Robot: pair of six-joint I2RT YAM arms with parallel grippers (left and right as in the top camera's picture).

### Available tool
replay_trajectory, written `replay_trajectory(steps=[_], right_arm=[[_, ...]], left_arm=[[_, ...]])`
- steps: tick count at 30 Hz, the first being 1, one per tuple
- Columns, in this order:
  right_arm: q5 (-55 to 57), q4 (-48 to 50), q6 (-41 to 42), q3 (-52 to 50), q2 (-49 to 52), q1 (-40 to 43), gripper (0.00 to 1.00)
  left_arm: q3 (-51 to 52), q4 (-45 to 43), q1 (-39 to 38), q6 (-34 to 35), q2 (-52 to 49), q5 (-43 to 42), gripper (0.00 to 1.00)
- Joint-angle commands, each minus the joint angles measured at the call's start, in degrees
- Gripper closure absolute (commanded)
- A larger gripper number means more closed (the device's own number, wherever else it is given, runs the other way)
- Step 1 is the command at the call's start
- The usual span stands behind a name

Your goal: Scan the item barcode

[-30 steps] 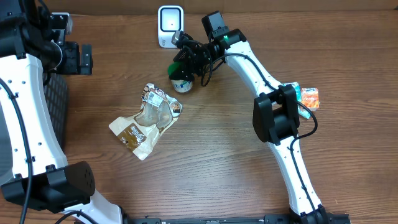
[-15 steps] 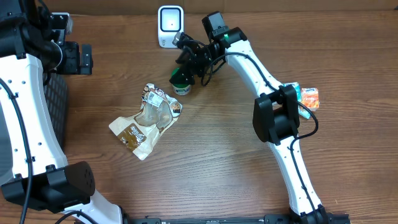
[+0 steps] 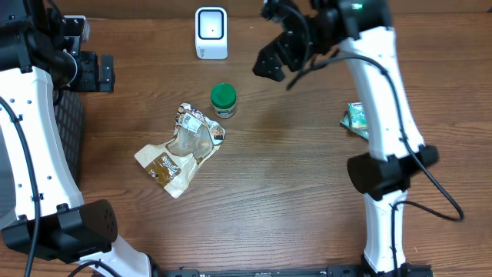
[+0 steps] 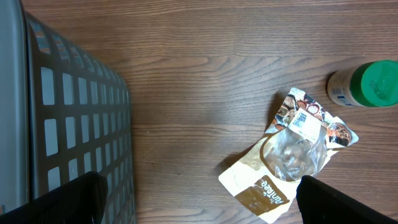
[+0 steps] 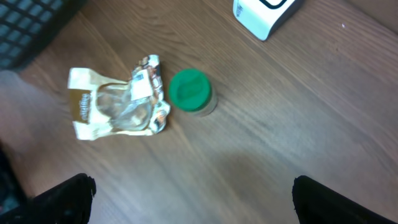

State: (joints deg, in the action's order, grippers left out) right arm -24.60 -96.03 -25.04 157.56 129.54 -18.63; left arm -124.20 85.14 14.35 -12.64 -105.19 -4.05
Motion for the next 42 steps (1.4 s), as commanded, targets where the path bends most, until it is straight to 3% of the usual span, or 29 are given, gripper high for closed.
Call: replay_trajectory(steps=[1,2,3,8,12,16,25,31,42], right_arm=[[-0.6,-0.7,1.8,0.0,1.4,-0.5,0.32],[-0.3,-0.4,3.1,-0.1,1.6,-0.8,0.43],[0.5,0.2,5.2,-0.1,1.9,-1.1,0.46],[11.8,5.7,18.5,-1.0,2.4,-3.9,0.29],[19.8,10.3,22.2,-3.8,2.4,-7.8,0.25],[25.7,15.8,22.7,-9.7,2.4,-11.6,0.18],[26.2,30.4,23.1,-25.3,2.5,-15.1,0.07],[23.9,39.5,21.4,-33.3,2.5,-16.4,0.06],[22.4,46.2,21.4,-39.1,2.6,-16.7,0.07]], left_arm=[[-0.3,-0.1,-0.1,-1.1,-0.2,-0.4,0.00],[-0.3,-0.1,-0.1,-1.1,-0.2,-0.4,0.01],[-0.3,-0.1,-0.1,-1.1,-0.2,-0.4,0.01],[-0.3,-0.1,-0.1,-1.1,-0.2,-0.4,0.00],[-0.3,-0.1,-0.1,-1.1,-0.2,-0.4,0.00],[-0.3,-0.1,-0.1,-1.1,-0.2,-0.4,0.00],[-0.3,-0.1,-0.1,-1.1,-0.2,-0.4,0.00],[-0.3,-0.1,-0.1,-1.1,-0.2,-0.4,0.01],[-0.3,-0.1,-0.1,-1.1,-0.2,-0.4,0.01]])
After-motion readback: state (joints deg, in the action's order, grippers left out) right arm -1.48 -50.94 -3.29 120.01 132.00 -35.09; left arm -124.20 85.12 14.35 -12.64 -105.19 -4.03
